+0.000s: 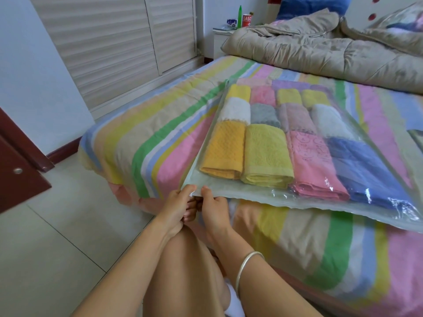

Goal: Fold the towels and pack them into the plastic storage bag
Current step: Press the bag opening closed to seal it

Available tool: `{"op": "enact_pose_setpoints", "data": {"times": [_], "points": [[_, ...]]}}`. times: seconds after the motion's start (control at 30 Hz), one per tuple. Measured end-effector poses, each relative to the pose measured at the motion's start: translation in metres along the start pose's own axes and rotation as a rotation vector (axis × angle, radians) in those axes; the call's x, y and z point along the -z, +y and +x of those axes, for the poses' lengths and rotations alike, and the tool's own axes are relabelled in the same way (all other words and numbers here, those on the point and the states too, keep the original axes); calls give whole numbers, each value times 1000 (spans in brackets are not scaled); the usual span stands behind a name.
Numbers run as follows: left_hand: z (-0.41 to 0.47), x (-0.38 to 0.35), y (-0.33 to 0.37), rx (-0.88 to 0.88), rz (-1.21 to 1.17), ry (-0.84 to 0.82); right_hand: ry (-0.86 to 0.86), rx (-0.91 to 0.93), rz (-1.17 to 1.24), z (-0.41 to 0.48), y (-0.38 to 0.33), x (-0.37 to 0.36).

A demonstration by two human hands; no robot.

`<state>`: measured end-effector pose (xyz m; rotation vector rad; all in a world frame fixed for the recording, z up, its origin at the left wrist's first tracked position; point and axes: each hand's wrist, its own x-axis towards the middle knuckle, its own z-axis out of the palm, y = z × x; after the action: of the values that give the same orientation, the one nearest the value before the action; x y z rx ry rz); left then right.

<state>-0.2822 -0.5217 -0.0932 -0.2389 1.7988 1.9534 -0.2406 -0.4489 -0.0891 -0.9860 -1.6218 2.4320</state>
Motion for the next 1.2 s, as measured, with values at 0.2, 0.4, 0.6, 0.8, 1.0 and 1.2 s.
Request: {"op": "enact_pose_setpoints", "data": {"times": [0.2,0.4,0.6,0.8,1.0,1.2], "points": [[-1,6,2,-22,21,58,-5,74,-130,2,2,2],[-15,13,7,-59,139,96,-170,97,-370,-8,-8,29],[-54,-2,6,-927,776,620,-149,419,-809,-37,-43,121],[-34,-113,9,-1221,1547,-87,391,1084,-1558,-40,-82,210],[2,-134,2,-934,1714,-6,512,885,-1827,2,-89,296],[42,-157,2,-1015,1702,46,511,977,-1727,45,-103,306]]}}
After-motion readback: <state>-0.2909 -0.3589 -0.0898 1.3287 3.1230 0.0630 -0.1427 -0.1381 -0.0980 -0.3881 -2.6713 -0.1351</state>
